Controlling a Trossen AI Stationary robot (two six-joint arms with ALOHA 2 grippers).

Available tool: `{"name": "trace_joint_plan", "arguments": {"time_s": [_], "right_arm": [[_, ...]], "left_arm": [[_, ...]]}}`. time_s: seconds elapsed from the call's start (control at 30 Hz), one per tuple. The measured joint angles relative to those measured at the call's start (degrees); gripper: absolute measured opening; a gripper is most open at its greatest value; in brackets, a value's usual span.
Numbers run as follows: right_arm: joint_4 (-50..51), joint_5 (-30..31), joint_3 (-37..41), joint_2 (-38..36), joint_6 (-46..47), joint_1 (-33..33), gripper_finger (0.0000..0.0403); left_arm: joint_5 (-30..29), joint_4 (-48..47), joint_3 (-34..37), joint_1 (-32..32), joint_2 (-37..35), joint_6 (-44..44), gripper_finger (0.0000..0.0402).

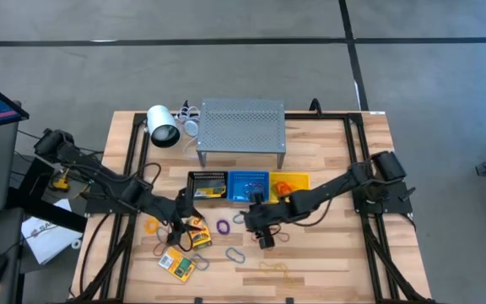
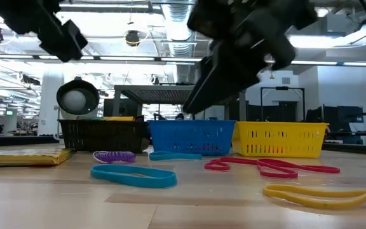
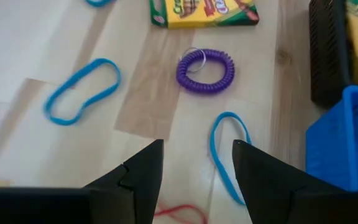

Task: Pick & Place Office Desk Supplies
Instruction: Put the blue rubber band into the blue bin

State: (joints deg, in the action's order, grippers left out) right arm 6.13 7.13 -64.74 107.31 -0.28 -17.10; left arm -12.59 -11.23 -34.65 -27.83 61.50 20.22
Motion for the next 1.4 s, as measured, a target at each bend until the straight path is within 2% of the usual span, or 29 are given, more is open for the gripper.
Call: {"name": "trace_joint_plan", "arguments": {"time_s": [0.27,0.63,1.07,1.4], "right_arm": [[0.0,-3.2,-3.1,5.7,1.1,2.5,0.0186],[-2.5,-4.5,-3.1,9.2,4.8,4.2,0.0184],[-2.0,-4.5,-3.1,9.3,4.9,3.3,0.0122],[-1.6,-4.3,-3.1,9.3,5.2,3.3,0.0097]], "left_arm": [[0.4,1.4,0.0,-2.3,-0.3,0.1,0.0181],[0.4,1.2,0.0,-2.7,-0.3,-0.3,0.0181],[0.3,1.2,0.0,-2.7,-0.3,-0.4,0.0181],[0.1,1.2,0.0,-2.8,-0.3,-0.3,0.0181]]}}
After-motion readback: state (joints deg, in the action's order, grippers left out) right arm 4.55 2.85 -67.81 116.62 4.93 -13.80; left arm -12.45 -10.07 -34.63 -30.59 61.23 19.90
